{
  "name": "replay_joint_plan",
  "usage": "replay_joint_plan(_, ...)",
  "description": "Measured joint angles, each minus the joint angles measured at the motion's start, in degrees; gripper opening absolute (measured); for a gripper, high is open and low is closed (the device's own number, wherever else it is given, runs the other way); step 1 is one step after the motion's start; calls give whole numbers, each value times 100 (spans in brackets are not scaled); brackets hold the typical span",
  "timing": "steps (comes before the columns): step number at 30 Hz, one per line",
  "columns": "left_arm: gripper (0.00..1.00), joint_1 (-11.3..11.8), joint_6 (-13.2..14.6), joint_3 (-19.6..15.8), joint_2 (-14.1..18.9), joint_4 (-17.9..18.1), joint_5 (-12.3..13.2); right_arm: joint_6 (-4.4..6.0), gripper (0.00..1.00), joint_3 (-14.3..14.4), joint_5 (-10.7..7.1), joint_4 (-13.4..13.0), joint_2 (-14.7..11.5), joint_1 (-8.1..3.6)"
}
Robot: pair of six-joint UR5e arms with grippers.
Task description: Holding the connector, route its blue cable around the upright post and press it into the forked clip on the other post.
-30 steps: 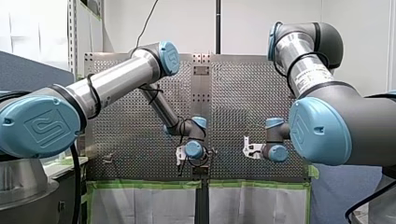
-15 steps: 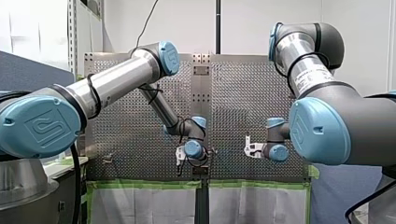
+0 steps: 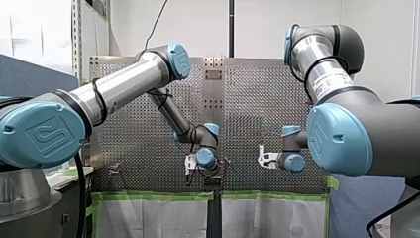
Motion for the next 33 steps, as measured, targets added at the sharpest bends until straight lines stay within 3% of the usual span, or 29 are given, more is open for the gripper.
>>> replay_joint_plan(2,63,-12,0,-1,18,-78,-59,0,0,2,-1,12,2,4)
replay_joint_plan(3,63,-18,-1,-1,23,-109,-73,0,0,2,-1,17,2,5)
replay_joint_plan(4,86,-26,-1,-4,28,-150,-86,0,0,2,-1,25,3,6)
replay_joint_plan(5,100,-35,1,-7,31,-181,-92,0,0,1,-1,31,3,7)
replay_joint_plan(14,100,-162,68,-200,72,-401,3,0,0,0,-14,53,10,13)
replay_joint_plan(28,100,-254,81,-867,579,-40,674,0,0,0,-35,161,12,14)
replay_joint_plan(33,100,-318,85,-1000,607,-34,777,0,0,-1,-36,209,15,14)
